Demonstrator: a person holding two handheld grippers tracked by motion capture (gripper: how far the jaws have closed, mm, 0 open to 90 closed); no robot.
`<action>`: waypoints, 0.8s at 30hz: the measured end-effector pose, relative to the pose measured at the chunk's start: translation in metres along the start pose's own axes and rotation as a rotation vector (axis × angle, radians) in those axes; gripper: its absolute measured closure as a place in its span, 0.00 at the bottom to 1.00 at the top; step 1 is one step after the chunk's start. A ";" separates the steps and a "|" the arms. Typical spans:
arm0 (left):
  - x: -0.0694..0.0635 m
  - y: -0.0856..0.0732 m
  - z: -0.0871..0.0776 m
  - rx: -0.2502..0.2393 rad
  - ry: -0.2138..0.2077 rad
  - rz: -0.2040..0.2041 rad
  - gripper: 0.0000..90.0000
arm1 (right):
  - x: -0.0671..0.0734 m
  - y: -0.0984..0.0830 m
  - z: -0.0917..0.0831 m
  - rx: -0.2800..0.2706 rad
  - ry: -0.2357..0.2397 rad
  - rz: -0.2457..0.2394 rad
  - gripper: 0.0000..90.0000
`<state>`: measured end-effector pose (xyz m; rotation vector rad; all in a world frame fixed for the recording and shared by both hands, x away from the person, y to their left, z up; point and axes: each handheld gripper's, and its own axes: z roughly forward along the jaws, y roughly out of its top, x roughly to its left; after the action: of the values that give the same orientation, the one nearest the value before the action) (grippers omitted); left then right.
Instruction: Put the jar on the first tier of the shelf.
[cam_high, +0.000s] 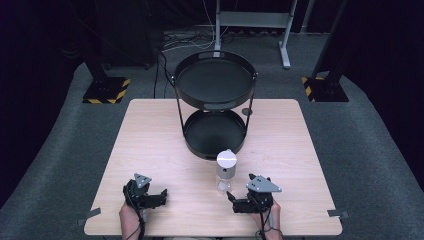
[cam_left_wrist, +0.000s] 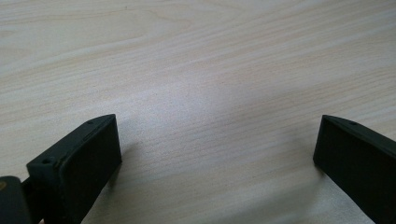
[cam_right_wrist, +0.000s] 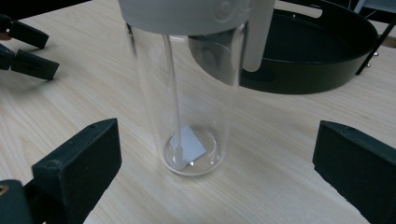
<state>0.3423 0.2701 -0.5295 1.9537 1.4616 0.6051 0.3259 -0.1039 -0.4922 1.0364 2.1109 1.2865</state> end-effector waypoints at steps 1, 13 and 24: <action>0.000 0.000 0.000 0.000 0.000 0.000 0.00 | 0.001 0.001 0.002 -0.001 -0.001 -0.001 0.00; 0.000 0.000 0.000 0.000 0.001 -0.001 0.00 | 0.007 0.012 0.032 -0.013 0.007 0.018 0.00; 0.000 0.000 0.000 0.000 0.001 -0.001 0.00 | 0.005 0.014 0.043 -0.049 0.012 0.035 0.00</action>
<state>0.3423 0.2700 -0.5295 1.9529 1.4626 0.6060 0.3580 -0.0727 -0.4998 1.0524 2.0674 1.3576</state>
